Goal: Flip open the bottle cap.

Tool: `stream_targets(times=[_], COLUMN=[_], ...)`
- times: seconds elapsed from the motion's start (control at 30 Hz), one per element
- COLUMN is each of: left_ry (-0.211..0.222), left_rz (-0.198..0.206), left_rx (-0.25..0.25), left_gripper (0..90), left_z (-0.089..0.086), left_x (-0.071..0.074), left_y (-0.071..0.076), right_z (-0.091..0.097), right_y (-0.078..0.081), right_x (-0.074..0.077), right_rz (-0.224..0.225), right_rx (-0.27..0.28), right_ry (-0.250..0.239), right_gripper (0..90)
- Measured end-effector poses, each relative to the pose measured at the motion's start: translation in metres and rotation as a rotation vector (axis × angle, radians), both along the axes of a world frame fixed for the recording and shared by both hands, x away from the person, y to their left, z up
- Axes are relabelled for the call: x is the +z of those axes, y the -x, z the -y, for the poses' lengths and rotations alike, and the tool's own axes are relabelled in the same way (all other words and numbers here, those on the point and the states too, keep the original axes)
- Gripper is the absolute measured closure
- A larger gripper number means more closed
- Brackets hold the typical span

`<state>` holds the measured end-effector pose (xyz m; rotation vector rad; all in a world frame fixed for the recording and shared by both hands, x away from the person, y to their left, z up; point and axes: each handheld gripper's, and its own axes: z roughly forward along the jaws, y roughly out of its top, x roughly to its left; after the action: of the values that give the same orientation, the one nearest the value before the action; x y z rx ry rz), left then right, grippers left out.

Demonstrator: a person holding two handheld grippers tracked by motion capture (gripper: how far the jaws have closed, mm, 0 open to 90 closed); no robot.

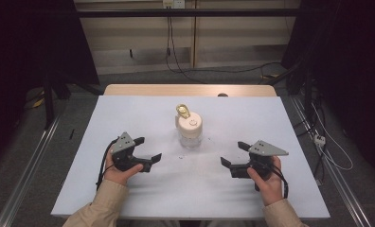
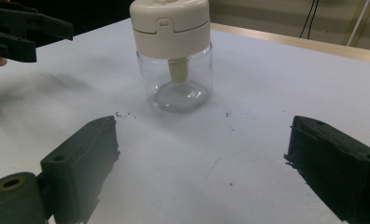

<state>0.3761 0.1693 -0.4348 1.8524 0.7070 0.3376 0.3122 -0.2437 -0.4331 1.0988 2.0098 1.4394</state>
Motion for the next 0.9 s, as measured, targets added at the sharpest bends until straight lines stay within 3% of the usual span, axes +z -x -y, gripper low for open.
stream_targets(times=[0.5,0.9], left_ry=[0.0,-0.007], left_rz=[-0.011,0.001], left_rx=[0.014,0.048], left_gripper=[4.6,4.7], left_z=[-0.014,-0.038], left_x=[-0.003,-0.001], left_y=[0.005,0.011], right_z=[0.017,0.02], right_y=[0.01,0.014], right_x=[-0.009,-0.01], right_rz=[-0.015,-0.008], right_rx=[-0.009,-0.012], right_ry=[0.025,0.024], right_gripper=[7.9,8.1])
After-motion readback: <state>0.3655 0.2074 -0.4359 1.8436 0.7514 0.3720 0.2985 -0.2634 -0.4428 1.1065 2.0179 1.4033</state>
